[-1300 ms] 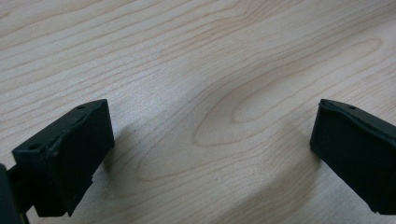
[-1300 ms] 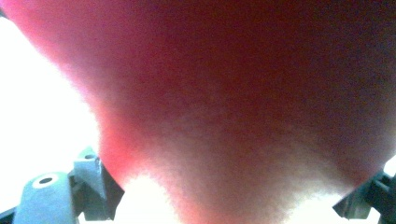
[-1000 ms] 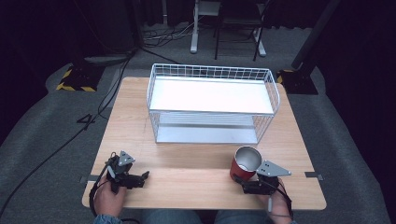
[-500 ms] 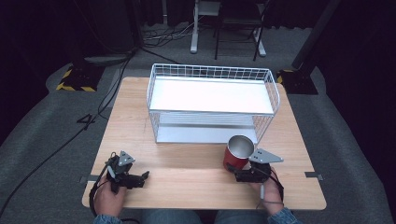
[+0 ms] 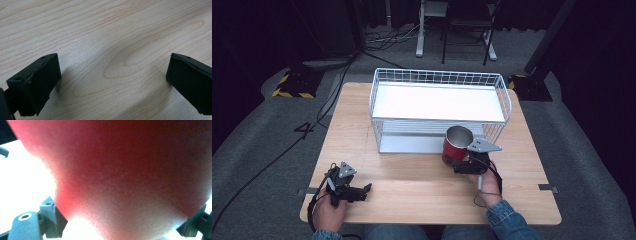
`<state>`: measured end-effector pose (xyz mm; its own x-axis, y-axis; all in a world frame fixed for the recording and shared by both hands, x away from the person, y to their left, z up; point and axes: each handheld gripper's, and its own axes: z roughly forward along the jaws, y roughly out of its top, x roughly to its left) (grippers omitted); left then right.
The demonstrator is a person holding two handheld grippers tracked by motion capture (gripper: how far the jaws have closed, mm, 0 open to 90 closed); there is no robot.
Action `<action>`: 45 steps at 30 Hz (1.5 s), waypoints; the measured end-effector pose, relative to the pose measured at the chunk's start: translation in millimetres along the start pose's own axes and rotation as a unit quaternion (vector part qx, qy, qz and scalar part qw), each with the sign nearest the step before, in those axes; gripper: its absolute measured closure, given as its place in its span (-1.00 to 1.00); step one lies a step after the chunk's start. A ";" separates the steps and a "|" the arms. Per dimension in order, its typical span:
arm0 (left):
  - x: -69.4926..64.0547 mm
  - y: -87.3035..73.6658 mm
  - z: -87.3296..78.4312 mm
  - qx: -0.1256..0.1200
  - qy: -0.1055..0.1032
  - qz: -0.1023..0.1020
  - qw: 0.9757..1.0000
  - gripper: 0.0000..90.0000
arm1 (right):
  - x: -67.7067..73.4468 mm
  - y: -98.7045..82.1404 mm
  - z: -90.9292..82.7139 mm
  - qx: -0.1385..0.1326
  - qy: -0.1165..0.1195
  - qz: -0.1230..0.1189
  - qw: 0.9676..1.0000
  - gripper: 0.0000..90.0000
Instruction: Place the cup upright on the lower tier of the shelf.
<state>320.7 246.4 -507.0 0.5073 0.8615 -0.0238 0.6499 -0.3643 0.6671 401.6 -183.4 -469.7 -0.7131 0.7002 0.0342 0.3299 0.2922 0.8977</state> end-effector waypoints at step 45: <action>0.1 0.0 0.0 0.000 0.000 0.000 1.000 -1.00 | -9.5 26.0 94.2 -0.021 -0.061 -0.014 0.998 -0.64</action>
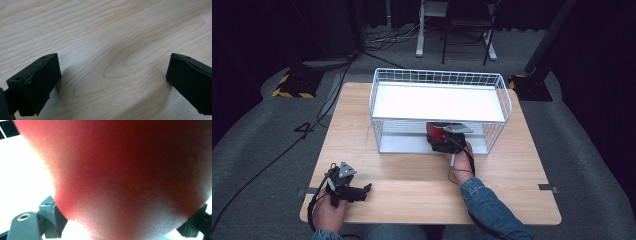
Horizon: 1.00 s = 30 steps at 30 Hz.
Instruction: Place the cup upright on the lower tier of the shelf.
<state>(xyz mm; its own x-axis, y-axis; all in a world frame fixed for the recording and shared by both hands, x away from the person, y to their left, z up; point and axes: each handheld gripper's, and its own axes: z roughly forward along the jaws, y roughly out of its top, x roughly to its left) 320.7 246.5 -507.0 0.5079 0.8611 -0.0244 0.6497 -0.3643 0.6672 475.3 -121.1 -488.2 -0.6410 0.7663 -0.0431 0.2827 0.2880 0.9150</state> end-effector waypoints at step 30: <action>0.0 0.0 0.0 0.000 0.000 0.000 1.000 -1.00 | -10.3 -0.7 -28.7 -0.034 0.032 0.002 0.999 -1.00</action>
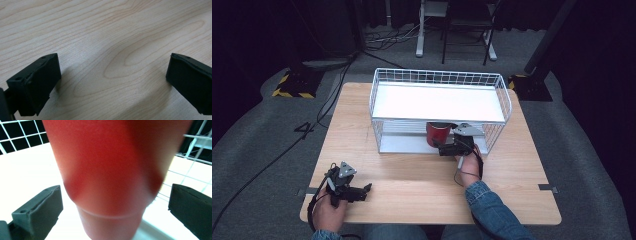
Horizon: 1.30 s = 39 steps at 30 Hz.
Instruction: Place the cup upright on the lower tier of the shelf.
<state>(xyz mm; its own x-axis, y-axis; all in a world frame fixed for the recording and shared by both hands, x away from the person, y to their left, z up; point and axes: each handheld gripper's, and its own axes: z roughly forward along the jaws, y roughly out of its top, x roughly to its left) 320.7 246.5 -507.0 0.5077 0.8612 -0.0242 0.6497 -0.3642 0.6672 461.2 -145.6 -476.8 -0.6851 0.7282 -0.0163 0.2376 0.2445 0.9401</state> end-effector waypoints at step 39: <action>1.7 -0.1 -0.4 0.001 0.003 -0.004 1.000 -1.00 | -37.1 -16.2 -158.9 0.009 -0.015 0.010 1.000 -0.96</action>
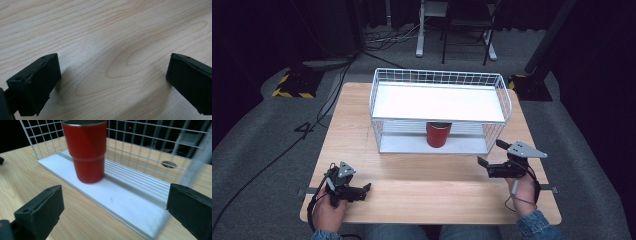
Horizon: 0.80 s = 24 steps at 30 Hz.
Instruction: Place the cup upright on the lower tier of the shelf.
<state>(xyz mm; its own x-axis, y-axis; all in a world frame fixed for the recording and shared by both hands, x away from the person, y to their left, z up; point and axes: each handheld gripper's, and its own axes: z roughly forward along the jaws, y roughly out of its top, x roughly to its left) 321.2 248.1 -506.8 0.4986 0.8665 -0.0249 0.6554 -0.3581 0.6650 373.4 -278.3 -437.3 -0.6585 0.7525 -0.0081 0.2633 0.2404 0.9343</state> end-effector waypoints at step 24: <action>3.4 3.3 3.1 -0.003 0.014 -0.017 1.000 -1.00 | -43.7 -57.1 -70.1 0.074 -0.083 0.050 0.993 -0.78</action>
<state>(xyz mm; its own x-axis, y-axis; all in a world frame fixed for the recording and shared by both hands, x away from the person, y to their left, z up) 326.9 248.7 -507.1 0.4595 0.8878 -0.0269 0.6691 -0.3260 0.6678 337.7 -367.9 -465.4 -0.5017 0.8650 0.0121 0.4305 0.2376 0.8708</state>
